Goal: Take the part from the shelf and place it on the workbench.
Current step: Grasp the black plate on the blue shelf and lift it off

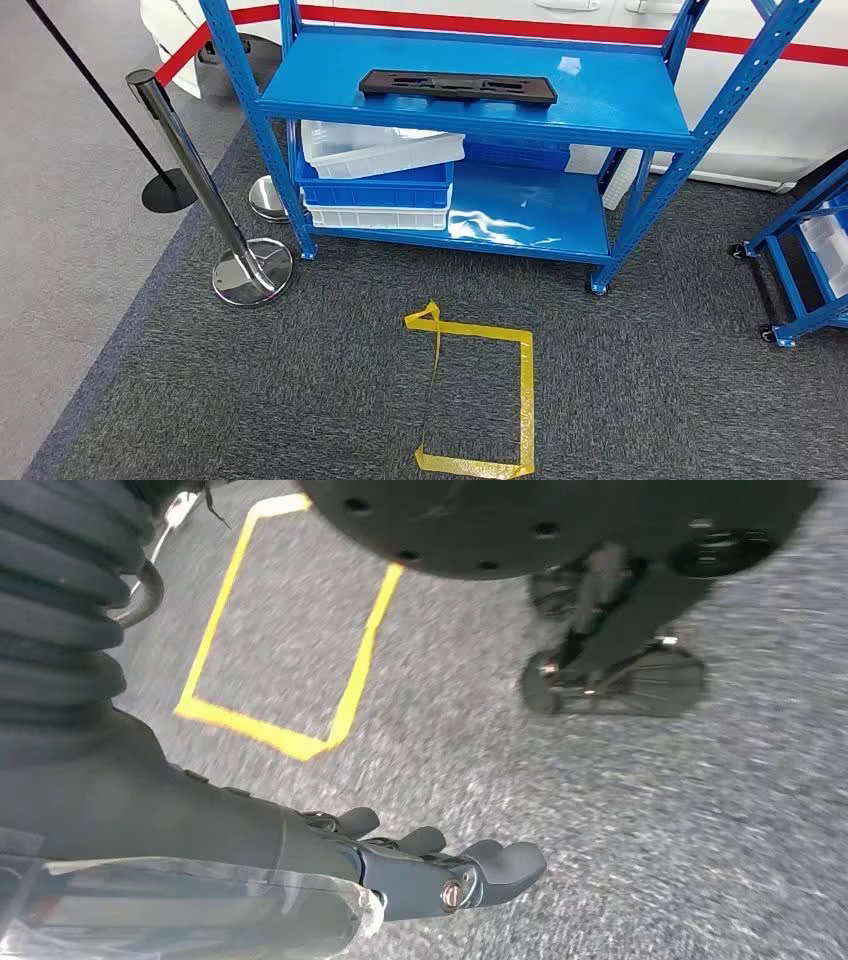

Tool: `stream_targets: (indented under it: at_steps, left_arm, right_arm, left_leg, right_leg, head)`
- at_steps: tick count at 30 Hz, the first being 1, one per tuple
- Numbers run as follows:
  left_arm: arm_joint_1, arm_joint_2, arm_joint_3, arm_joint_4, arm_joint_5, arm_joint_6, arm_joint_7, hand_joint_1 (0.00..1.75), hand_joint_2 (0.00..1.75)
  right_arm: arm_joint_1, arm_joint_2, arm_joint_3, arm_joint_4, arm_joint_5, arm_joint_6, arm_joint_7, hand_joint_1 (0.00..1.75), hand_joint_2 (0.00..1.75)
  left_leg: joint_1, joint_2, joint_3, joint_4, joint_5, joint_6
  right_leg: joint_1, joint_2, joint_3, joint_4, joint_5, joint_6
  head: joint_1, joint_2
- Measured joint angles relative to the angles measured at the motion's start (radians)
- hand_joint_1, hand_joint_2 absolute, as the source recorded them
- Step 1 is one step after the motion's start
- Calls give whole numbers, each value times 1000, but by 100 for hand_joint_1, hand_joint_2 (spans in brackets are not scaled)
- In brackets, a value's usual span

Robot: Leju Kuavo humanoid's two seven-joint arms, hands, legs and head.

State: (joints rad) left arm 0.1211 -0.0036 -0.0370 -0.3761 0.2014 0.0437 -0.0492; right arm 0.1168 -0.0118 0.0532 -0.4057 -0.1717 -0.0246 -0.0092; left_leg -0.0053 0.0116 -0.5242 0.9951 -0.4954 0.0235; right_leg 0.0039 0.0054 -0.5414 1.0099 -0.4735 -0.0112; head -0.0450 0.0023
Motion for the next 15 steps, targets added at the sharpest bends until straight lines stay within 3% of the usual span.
stream_targets:
  at_steps: [13, 15]
  left_arm:
    - [-32, -11, -28, 4, 199, 39, -50, 0, 175]
    - [-55, -17, -53, 12, 334, 64, -85, 0, 87]
  right_arm:
    - [-34, 0, 51, 18, -178, -25, -16, 0, 175]
    - [-58, 0, 92, 33, -294, -43, -27, 0, 175]
  left_leg:
    - [0, 0, 0, 0, 0, 0]
    - [0, 0, 0, 0, 0, 0]
  right_leg:
    - [0, 0, -1, 0, 0, 0]
    - [0, 0, -1, 0, 0, 0]
  head:
    - [0, 0]
    - [0, 0]
